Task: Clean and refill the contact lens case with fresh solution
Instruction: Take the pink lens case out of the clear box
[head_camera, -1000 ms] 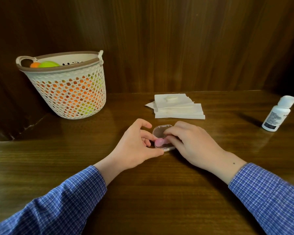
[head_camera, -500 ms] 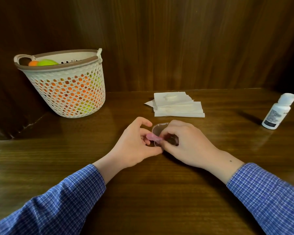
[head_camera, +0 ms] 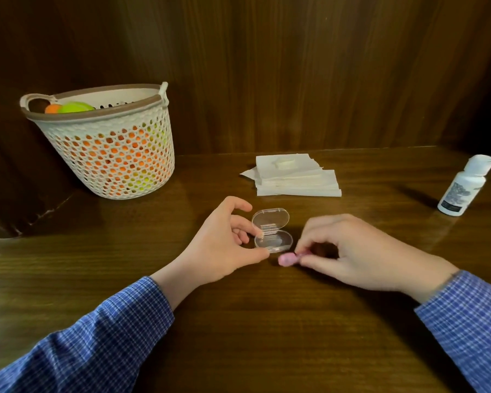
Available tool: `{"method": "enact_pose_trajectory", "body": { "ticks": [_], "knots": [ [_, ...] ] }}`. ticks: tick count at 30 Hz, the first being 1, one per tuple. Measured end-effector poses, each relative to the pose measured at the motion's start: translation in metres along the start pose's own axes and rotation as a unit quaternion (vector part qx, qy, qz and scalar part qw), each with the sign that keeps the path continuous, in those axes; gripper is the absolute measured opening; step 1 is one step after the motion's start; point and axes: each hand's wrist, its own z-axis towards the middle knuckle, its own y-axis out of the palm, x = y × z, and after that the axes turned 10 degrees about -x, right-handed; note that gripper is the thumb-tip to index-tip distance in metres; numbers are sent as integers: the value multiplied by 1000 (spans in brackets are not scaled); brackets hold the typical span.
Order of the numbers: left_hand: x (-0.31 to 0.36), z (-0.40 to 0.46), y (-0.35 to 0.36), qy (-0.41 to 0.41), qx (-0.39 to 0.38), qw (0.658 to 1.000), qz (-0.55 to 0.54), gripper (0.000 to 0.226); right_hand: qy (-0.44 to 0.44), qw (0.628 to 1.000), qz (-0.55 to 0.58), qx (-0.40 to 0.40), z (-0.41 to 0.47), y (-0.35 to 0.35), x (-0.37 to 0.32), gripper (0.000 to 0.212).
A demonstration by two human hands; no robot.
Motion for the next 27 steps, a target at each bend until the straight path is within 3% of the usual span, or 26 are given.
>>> {"method": "enact_pose_trajectory", "body": {
  "ticks": [5,8,10,16,27],
  "knots": [
    [-1,0,-1,4,-8,1000,6,79,-32,997,65,-29,-3,2,2,14],
    [0,0,0,9,-19,1000,14,79,-10,989,133,70,4,8,1,10],
    [1,-1,1,15,-26,999,21,79,40,982,156,96,11,15,2,18],
    [2,-2,5,33,-26,999,30,80,102,980,170,-1,24,20,-3,17],
    [0,-2,7,42,-24,998,25,80,157,962,210,-70,36,4,-12,10]
  ]
}}
